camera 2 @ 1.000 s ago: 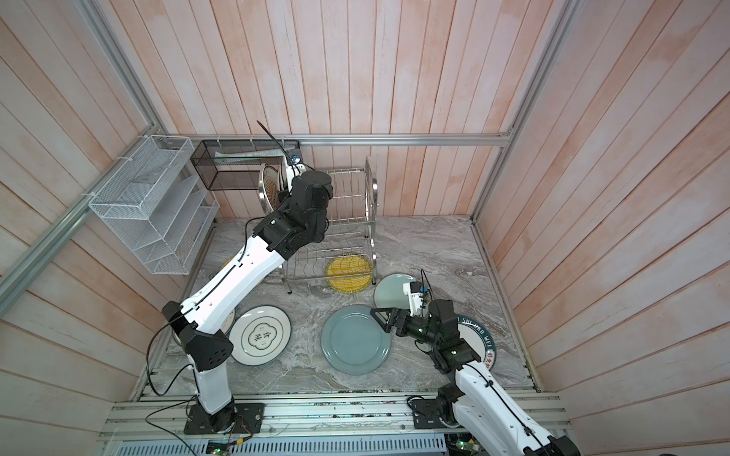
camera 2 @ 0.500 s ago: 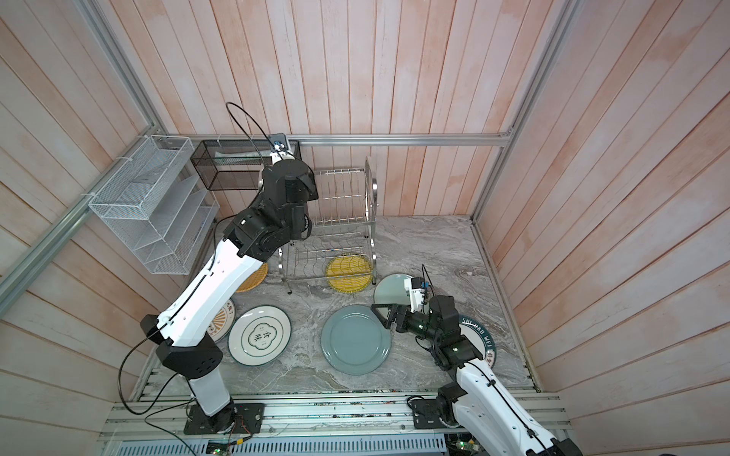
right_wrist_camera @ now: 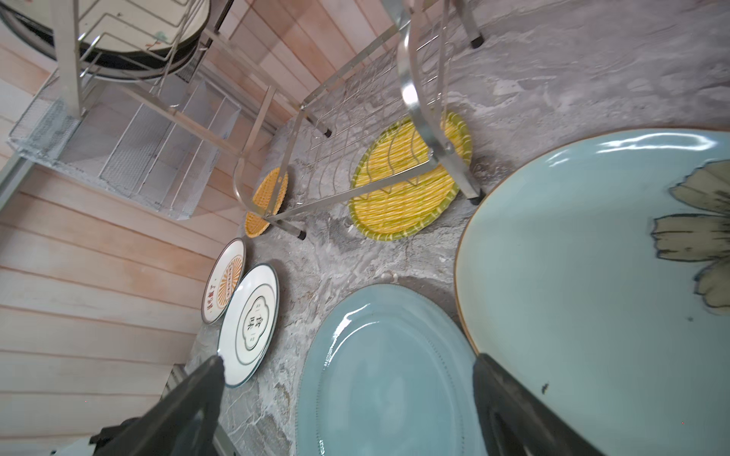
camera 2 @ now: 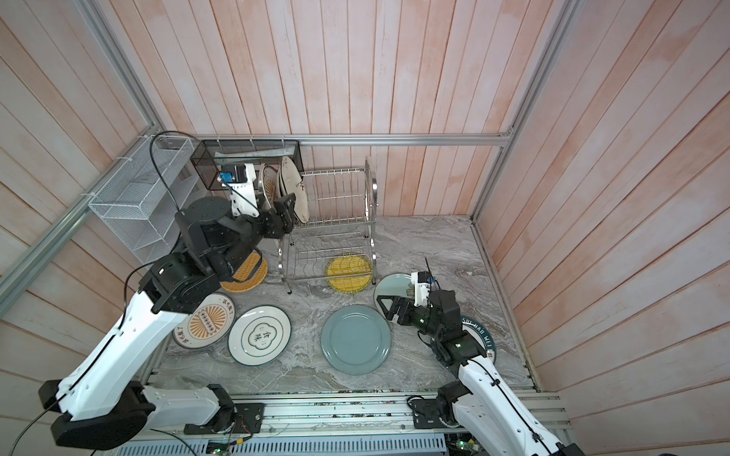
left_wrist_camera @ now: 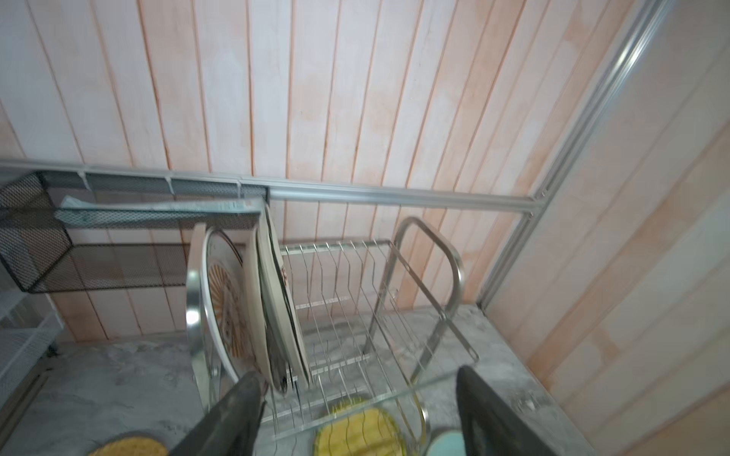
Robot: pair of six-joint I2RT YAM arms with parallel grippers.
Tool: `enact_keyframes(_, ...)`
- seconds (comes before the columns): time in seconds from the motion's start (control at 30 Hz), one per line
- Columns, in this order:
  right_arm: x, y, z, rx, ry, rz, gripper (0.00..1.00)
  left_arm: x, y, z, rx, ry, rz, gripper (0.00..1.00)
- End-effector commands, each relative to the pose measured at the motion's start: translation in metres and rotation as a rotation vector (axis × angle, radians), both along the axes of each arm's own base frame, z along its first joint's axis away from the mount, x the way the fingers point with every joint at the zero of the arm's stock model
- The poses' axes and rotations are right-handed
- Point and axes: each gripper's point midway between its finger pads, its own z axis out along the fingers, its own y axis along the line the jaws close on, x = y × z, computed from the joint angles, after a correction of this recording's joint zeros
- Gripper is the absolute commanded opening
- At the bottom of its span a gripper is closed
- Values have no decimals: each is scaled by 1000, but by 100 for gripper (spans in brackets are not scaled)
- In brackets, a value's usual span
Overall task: Load the plates into the dish rack
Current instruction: 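Open the left gripper and pull back from the rack, then reach the right gripper to the pale-green sunflower plate rim while the left arm retracts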
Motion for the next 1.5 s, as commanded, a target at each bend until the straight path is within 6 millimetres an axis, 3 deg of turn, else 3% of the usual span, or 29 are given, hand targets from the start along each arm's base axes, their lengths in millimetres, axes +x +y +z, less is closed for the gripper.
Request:
enact_keyframes(0.0,9,-29,-7,-81,18,-160,98,-33,-18,-18,-40,-35,-218,93)
enact_keyframes(0.1,11,-51,-14,-122,28,-256,98,-58,-19,-46,-56,-38,-324,100)
enact_keyframes(0.23,15,-74,-33,-88,101,-334,97,-88,-29,-92,-50,-26,-483,100)
enact_keyframes(0.4,10,-78,-65,55,235,-347,91,-114,-47,-152,-50,65,-664,100)
enact_keyframes(0.53,18,-99,-60,-9,187,-428,89,-124,-59,-178,-68,112,-753,100)
enact_keyframes(0.6,29,-112,-54,-62,129,-453,89,-128,-65,-181,-77,128,-801,100)
enact_keyframes(0.77,54,-134,-64,-50,155,-494,87,-135,-72,-180,-67,155,-862,100)
enact_keyframes(1.0,91,-136,-81,-150,191,-401,85,-139,-68,-177,-75,138,-862,100)
enact_keyframes(1.3,97,-121,-117,-167,322,-244,69,-144,-69,-178,-87,141,-887,100)
enact_keyframes(1.47,91,-121,-131,-167,363,-247,66,-148,-72,-180,-92,155,-919,100)
